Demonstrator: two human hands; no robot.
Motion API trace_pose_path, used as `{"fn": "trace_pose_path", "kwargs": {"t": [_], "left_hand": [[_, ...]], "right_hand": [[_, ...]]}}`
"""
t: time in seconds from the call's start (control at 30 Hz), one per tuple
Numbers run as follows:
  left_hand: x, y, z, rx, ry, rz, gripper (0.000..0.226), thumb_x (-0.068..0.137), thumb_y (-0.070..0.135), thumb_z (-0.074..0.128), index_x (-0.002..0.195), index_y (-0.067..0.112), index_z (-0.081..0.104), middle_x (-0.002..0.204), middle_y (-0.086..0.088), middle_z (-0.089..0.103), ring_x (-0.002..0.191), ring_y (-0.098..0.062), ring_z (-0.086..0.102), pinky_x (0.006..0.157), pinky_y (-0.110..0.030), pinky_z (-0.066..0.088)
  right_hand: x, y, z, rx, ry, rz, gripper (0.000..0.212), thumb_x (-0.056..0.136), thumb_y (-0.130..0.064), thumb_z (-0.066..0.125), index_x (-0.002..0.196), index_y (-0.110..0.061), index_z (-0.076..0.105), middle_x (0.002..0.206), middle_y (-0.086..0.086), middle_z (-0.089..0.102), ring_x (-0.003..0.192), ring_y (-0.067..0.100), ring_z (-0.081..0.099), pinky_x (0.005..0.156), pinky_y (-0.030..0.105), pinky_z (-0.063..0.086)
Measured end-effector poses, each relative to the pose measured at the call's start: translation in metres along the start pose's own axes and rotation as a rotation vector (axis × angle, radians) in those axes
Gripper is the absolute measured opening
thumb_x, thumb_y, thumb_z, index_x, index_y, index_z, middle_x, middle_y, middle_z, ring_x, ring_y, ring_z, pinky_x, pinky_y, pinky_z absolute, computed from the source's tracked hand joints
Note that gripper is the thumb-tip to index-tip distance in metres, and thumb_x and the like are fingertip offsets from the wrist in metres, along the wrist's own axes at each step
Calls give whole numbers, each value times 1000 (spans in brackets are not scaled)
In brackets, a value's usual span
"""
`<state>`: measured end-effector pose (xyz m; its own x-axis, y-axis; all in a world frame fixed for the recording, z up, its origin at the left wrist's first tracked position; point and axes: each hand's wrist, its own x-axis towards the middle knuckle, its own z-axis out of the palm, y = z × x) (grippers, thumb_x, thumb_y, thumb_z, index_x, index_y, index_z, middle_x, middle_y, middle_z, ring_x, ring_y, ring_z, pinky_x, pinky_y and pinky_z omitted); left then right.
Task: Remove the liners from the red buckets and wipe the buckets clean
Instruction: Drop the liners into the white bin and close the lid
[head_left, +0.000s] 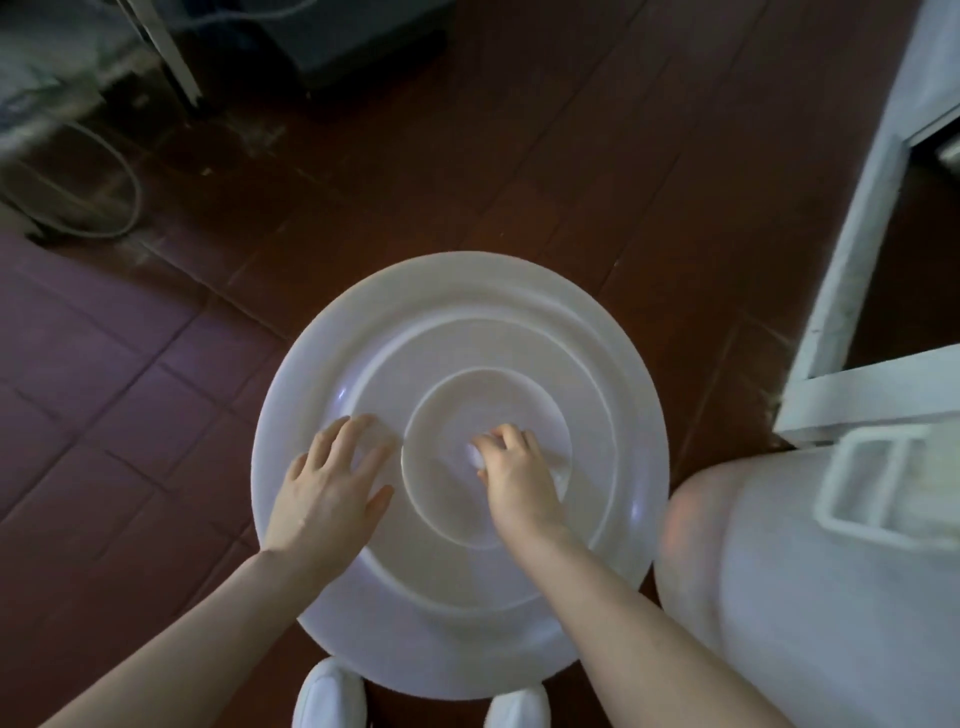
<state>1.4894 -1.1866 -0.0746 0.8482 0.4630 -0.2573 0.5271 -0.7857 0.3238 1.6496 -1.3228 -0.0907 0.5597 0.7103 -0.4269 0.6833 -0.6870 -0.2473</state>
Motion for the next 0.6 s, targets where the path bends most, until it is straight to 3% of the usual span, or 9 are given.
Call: {"fn": "trace_pose_path", "kwargs": {"t": [0.17,0.23,0.33,0.5,0.6], "left_hand": [[-28,28,-147,80,160,41,46,78,29,75,121,20,62,136,-9,49,125,-33,44,80,-51,52],[-37,46,-199,105,210,57,41,86,39,58,122,20,60,136,-9,48,125,-33,43,79,-51,52],[-46,78,-265,112,239,72,52,85,47,39,124,19,60,137,-10,47,127,-33,42,77,-51,52],[-52,152,-327,135,245,180,56,85,48,38,127,18,60,137,-10,47,126,-35,42,77,-52,53],[-52,210,-325,115,213,258,50,86,45,50,126,17,61,137,-10,47,125,-35,43,73,-51,55]], "right_hand": [[-57,-51,-138,117,91,-12,33,100,-19,42,129,-20,57,126,8,50,120,26,44,98,33,37],[-80,-65,-189,161,137,-24,35,98,-15,43,131,-19,56,126,8,50,120,26,43,99,32,36],[-115,-74,-254,222,224,-25,31,100,-16,43,127,-17,58,123,10,50,118,27,44,97,35,39],[-174,-41,-327,223,361,18,29,103,-20,42,125,-14,60,120,12,51,115,29,45,95,37,38],[-213,7,-345,229,401,80,27,101,-17,45,122,-13,62,118,13,52,113,31,46,94,38,39]]}}
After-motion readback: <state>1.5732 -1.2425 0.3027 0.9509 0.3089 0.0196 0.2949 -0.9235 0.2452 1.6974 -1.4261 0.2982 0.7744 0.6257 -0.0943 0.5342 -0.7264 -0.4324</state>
